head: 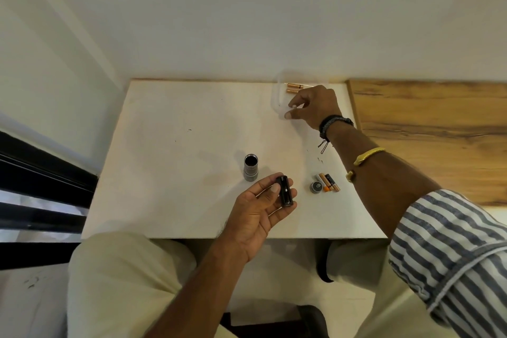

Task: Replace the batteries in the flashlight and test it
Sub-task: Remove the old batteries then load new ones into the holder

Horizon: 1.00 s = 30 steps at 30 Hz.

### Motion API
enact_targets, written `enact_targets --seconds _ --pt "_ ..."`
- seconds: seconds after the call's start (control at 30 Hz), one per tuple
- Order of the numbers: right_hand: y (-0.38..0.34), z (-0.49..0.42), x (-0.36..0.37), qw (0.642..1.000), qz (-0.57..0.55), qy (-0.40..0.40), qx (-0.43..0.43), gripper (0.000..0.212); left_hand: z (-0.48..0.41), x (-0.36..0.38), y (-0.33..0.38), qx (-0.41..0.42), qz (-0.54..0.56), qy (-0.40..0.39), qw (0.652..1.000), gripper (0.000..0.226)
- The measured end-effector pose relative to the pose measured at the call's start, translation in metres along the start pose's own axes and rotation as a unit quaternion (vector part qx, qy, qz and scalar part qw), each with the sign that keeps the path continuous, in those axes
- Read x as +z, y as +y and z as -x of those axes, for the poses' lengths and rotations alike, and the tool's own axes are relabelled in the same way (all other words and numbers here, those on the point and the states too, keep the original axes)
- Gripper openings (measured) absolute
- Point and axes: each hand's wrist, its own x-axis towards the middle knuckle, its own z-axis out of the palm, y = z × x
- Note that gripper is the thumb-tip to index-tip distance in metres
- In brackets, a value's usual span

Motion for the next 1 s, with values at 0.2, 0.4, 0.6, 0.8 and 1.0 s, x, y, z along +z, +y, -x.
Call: enact_targets --seconds 0.2,0.4,0.6,0.8,1.0 --pt "0.0 0.002 -0.001 0.999 -0.034 0.018 0.006 0.024 -0.001 -0.003 0.0 0.002 0.0 -0.004 1.0 0.031" --pt "0.0 0.013 -0.003 0.994 -0.096 0.043 0.019 0.019 -0.001 -0.003 0.0 0.005 0.003 -0.009 1.0 0.031" --pt "-0.014 0.051 -0.011 0.967 -0.198 0.157 0.036 0.011 0.005 -0.003 0.001 0.017 0.002 -0.018 1.0 0.035" --pt "-0.023 0.127 -0.009 0.848 -0.506 0.09 0.128 0.013 0.01 0.002 -0.002 0.035 -0.002 -0.022 0.999 0.03" --pt "-0.014 0.199 -0.003 0.739 -0.646 -0.091 0.169 0.043 0.018 0.003 -0.004 0.056 -0.042 -0.02 0.997 0.025"
